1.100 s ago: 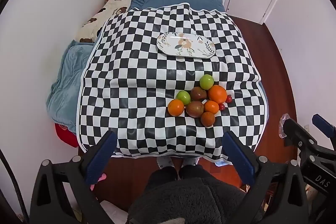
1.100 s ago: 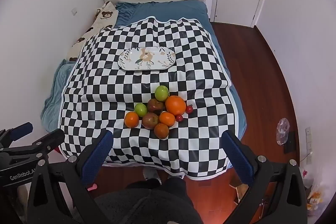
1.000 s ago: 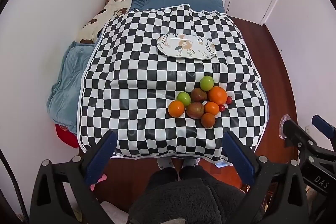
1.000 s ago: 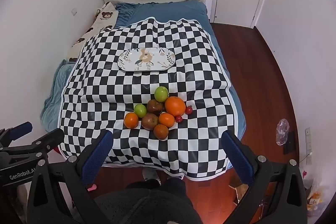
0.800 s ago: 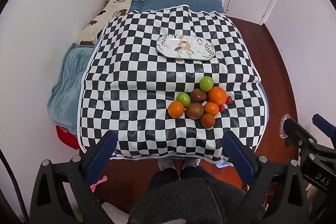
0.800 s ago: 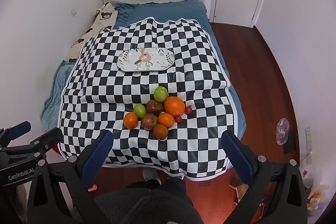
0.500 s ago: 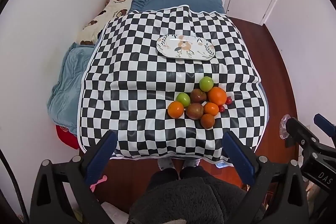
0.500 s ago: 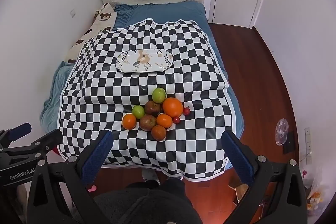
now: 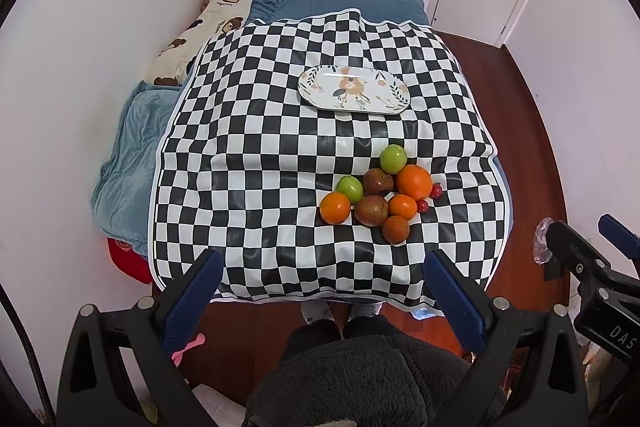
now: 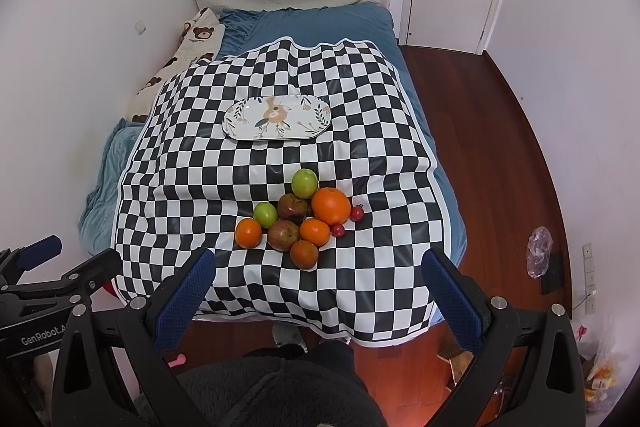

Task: Organize fruits

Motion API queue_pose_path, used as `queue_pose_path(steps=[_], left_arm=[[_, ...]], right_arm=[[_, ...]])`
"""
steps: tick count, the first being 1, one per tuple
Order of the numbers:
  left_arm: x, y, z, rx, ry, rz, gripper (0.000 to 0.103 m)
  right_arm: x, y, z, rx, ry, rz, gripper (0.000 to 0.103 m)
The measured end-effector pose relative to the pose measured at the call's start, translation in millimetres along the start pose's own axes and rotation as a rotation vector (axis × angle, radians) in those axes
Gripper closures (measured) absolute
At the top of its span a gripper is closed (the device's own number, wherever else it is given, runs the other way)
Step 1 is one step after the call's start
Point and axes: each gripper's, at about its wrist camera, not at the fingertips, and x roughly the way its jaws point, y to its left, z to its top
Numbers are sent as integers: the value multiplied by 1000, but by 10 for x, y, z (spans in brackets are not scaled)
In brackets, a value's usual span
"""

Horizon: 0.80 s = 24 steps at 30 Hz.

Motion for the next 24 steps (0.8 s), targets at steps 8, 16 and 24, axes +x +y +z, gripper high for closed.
queue_pose_path(steps=[8, 16, 24], left_arm=[[1, -1, 1, 0, 0, 0, 0], [0, -4, 0, 0, -2, 2, 0], [1, -4, 0, 2, -2, 2, 0]], right_arm=[[9, -2, -6, 1, 0, 1, 0], [11, 21, -15, 0, -2, 1, 0], [15, 44, -18, 2, -2, 4, 0]])
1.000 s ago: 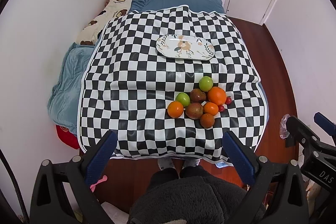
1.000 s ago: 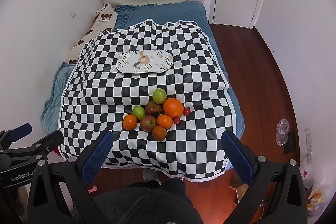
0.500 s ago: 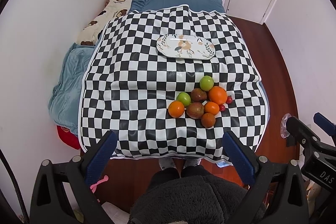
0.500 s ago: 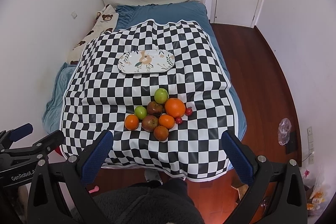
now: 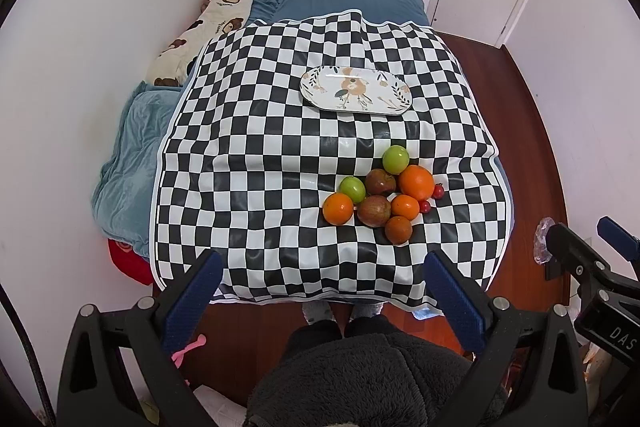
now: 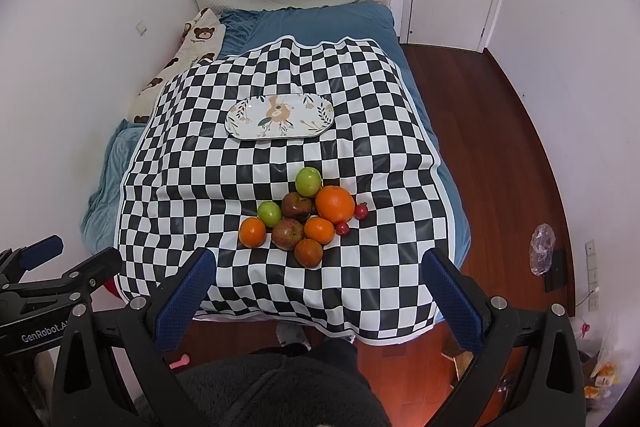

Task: Organize fruits

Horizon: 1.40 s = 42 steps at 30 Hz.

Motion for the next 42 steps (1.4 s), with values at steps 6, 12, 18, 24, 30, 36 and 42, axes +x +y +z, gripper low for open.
queue_pose_path(steps=[6, 12, 18, 24, 30, 36, 42], left_arm=[[-4, 0, -1, -1, 1, -3, 0], [-42, 3, 99, -1, -3, 1, 0], [-67, -3, 163, -3, 0, -3, 0], [-56, 3, 125, -4, -4, 0, 0], [-54, 2, 125, -3, -4, -1, 0], [-60, -3, 157, -9, 0, -3, 0], [-36, 8, 270, -22, -14, -2, 0]], right_arm=[[-2, 12, 3, 0, -1, 1, 0], [-5, 21, 4, 0, -2, 3, 0], [-7, 34, 13, 2, -2, 2, 0], [-9, 38, 31, -1, -5, 1, 0], [17, 39, 52, 0, -2, 4, 0], [51, 39, 74, 2, -2, 6, 0], [100, -4, 134, 24, 1, 19, 0]])
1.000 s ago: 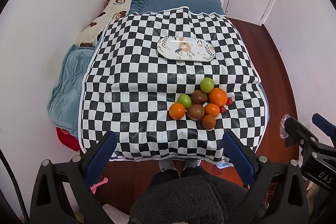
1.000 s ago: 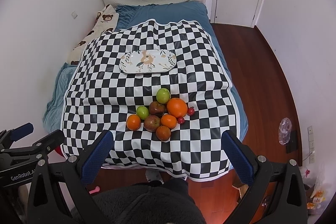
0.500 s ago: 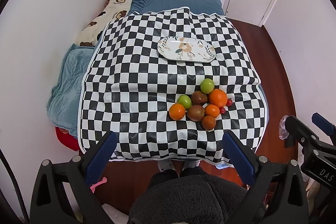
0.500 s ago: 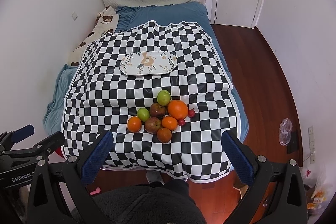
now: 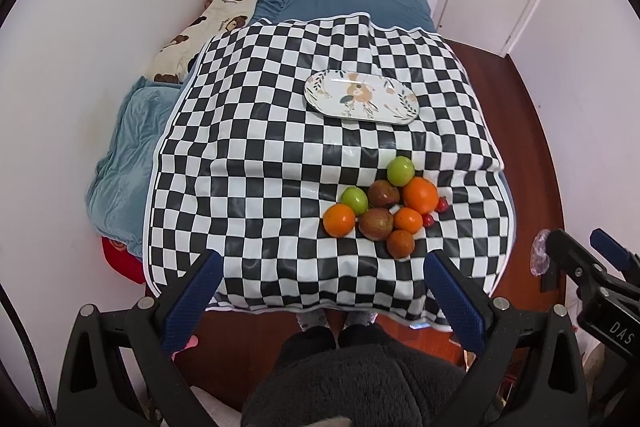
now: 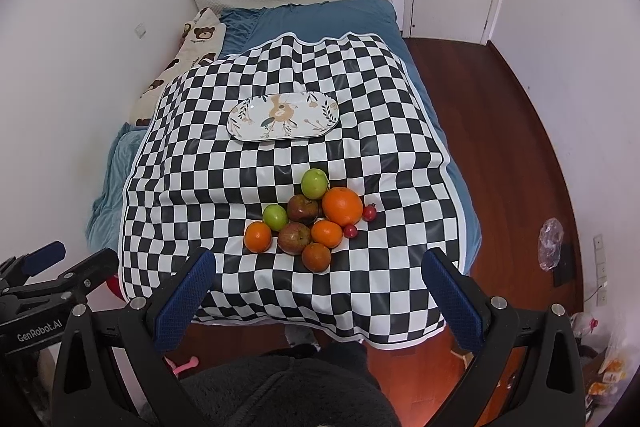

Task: Organize fruits

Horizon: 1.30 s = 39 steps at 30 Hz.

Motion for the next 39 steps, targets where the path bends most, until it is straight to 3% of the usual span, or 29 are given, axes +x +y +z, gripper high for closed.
queue_pose_path(steps=[3, 5, 11, 17, 19, 20, 23, 29, 32, 34, 36, 39], left_arm=[[200, -46, 135, 0, -8, 18, 0], [557, -21, 189, 22, -6, 51, 0], [1425, -110, 273, 37, 72, 90, 0], [2283, -120, 271, -6, 224, 120, 0], [2515, -81, 252, -40, 280, 110, 0], [2643, -71, 234, -55, 312, 108, 0], [2967, -38, 172, -116, 405, 60, 0], [3574, -34, 8, -291, 550, -65, 0], [3801, -87, -63, -329, 574, -85, 8], [3890, -113, -98, -349, 568, -88, 21], [3930, -141, -131, -381, 552, -132, 43], [3913, -202, -174, -401, 527, -143, 44]], right_arm=[[318, -103, 38, 13, -27, 27, 0], [579, -193, 58, 28, -11, 42, 0], [1587, -510, 258, 114, 90, 104, 0], [2972, -687, 351, 164, 286, 202, 4], [3431, -679, 361, 161, 359, 213, 10], [3623, -681, 370, 162, 384, 221, 18], [4045, -625, 389, 105, 431, 215, 26], [4427, -420, 419, 5, 489, 174, 27], [4505, -331, 401, -40, 514, 164, 28], [4590, -278, 375, -58, 531, 158, 28], [4667, -264, 324, -60, 551, 156, 27], [4786, -170, 289, -58, 560, 169, 26]])
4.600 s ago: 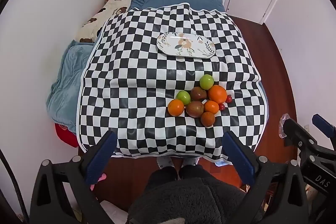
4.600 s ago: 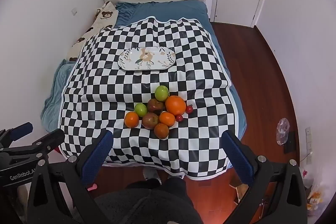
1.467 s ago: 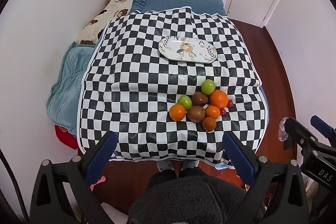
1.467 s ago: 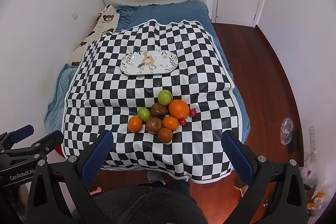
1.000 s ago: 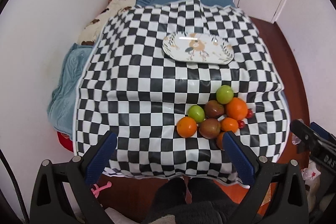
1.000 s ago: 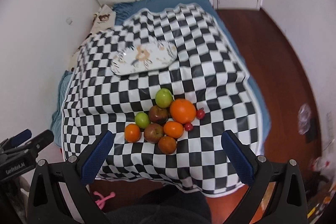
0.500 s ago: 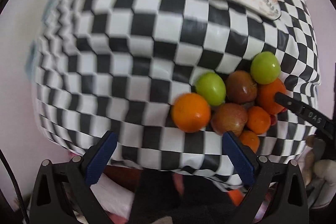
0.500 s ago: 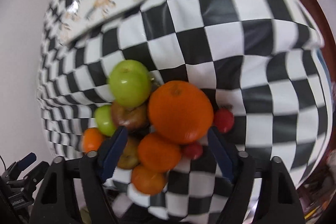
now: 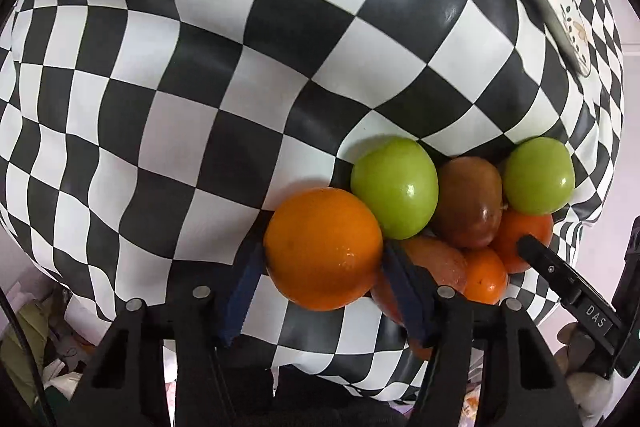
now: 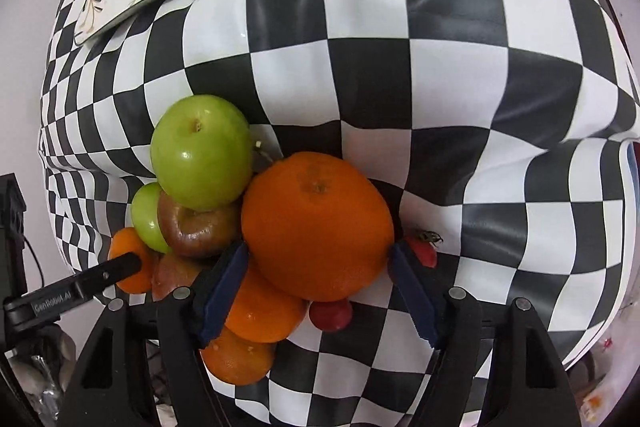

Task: Organize fruits
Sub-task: 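Grasp a tangerine with the left tool while the right tool grasps a large orange, then carry both oranges to the floral plate and open both tools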

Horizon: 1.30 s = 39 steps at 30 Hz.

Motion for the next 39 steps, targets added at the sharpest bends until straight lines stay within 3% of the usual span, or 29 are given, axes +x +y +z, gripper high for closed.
queue_pose_path(steps=[2, 6, 13, 21, 26, 33, 34, 39], left_arm=[[-27, -24, -86, 5, -16, -2, 44], [-84, -5, -182, 33, -79, 65, 51], [274, -129, -100, 59, -23, 31, 42], [416, -401, -213, 138, -43, 46, 43], [340, -544, -298, 193, -64, 51, 44], [196, -446, -345, 280, -55, -20, 44], [109, -428, -145, 295, -50, -37, 44], [-330, -394, -82, 314, -55, -111, 44]], right_arm=[[35, 52, -3, -8, 5, -3, 25], [99, 136, -36, -30, -2, -12, 25], [286, 197, -27, -4, -39, 0, 16], [486, 435, -29, 5, -71, -41, 18], [449, 499, -112, 75, -85, -68, 18], [232, 444, -235, 195, -118, -55, 18], [191, 426, -238, 206, -121, -49, 18], [-136, 482, -327, 267, -170, 5, 18]])
